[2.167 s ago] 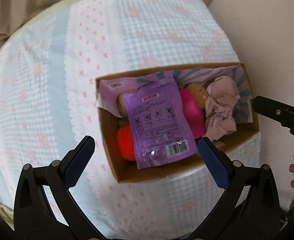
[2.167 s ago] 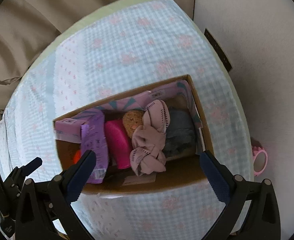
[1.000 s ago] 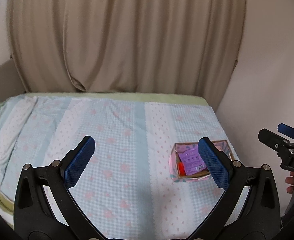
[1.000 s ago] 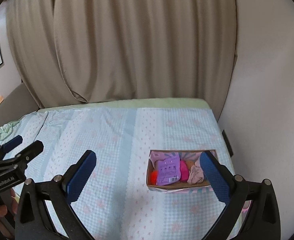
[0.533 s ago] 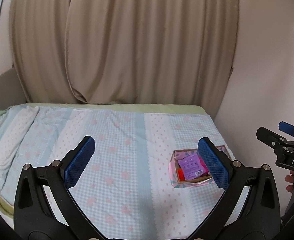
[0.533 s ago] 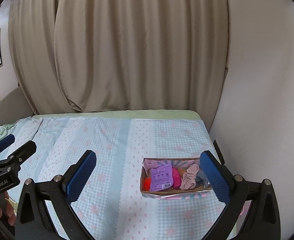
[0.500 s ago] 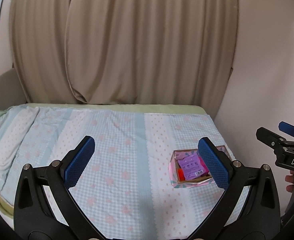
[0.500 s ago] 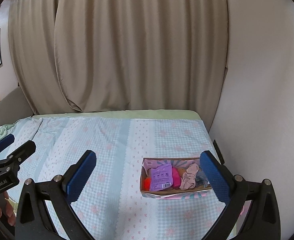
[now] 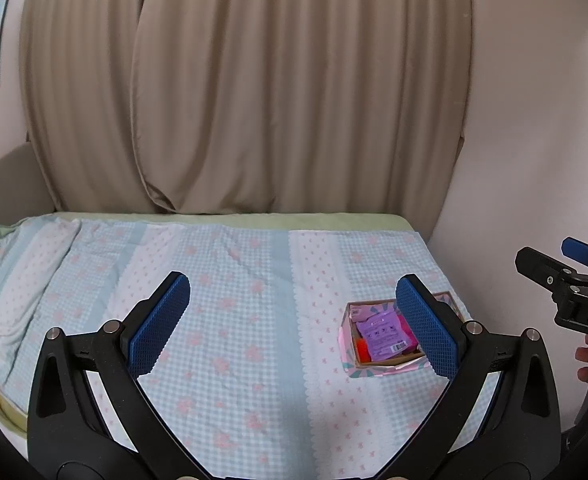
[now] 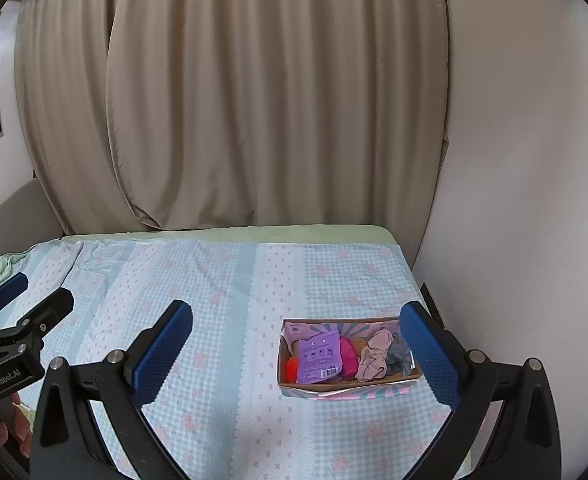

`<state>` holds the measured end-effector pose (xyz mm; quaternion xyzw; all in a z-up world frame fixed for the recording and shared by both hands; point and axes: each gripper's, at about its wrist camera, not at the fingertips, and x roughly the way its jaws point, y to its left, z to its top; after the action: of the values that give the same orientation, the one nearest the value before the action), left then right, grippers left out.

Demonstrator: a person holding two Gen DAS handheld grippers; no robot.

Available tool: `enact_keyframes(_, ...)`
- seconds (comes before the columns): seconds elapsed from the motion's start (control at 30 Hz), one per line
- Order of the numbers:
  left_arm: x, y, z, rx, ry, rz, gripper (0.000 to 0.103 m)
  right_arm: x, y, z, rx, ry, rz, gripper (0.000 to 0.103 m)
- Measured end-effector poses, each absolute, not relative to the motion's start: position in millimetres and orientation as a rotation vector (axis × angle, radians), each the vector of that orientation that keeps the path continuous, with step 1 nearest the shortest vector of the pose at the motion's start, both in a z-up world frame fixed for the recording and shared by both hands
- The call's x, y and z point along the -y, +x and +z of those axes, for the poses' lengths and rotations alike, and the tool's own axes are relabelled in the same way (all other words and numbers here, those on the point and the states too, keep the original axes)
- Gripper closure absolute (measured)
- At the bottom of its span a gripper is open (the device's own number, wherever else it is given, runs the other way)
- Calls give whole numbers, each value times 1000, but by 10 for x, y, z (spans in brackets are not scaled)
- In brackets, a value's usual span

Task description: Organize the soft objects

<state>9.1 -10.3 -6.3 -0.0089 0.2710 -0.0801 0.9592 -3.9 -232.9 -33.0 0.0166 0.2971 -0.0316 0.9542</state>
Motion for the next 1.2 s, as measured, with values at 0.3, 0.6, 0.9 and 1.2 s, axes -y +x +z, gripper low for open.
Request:
enact_keyframes(0.3, 86, 94, -47, -551, -22, -162, 0, 2322, -41, -330, -603, 34, -66, 0)
enact_keyframes(0.6, 90, 105, -56, -542, -21, -159, 0, 2339, -24, -316, -596, 37, -73, 0)
enact_keyframes(0.9, 105, 85, -70, -534, -18, -152, 0, 2362, 3, -312, -590, 26, -80, 0)
enact_keyframes(1.2, 96, 99, -76, -535, -23, -145, 0, 2401, 36, -312, -586, 19, -84, 0)
